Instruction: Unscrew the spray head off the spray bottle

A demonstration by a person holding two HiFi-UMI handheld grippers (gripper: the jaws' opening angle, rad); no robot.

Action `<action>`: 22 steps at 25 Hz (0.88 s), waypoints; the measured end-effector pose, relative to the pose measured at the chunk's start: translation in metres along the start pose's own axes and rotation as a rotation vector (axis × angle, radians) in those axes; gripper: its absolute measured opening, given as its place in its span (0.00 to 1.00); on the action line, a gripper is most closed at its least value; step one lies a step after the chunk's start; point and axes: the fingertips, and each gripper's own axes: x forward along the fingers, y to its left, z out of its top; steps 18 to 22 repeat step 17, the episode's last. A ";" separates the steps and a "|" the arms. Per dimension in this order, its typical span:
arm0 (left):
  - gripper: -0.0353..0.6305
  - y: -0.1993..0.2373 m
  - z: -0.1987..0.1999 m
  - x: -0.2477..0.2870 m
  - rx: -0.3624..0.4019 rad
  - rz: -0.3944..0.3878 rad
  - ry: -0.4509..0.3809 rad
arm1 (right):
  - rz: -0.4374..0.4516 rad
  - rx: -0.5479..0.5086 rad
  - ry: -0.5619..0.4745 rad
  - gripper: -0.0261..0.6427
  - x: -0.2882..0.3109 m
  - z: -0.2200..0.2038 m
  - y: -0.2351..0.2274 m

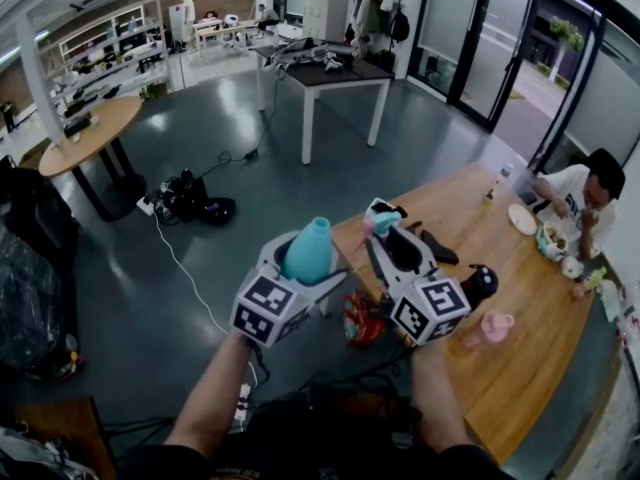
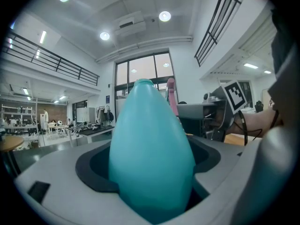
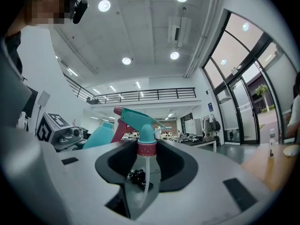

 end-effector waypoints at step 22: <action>0.72 0.001 0.005 0.000 0.007 -0.002 -0.012 | -0.005 -0.014 -0.004 0.24 0.004 0.003 0.001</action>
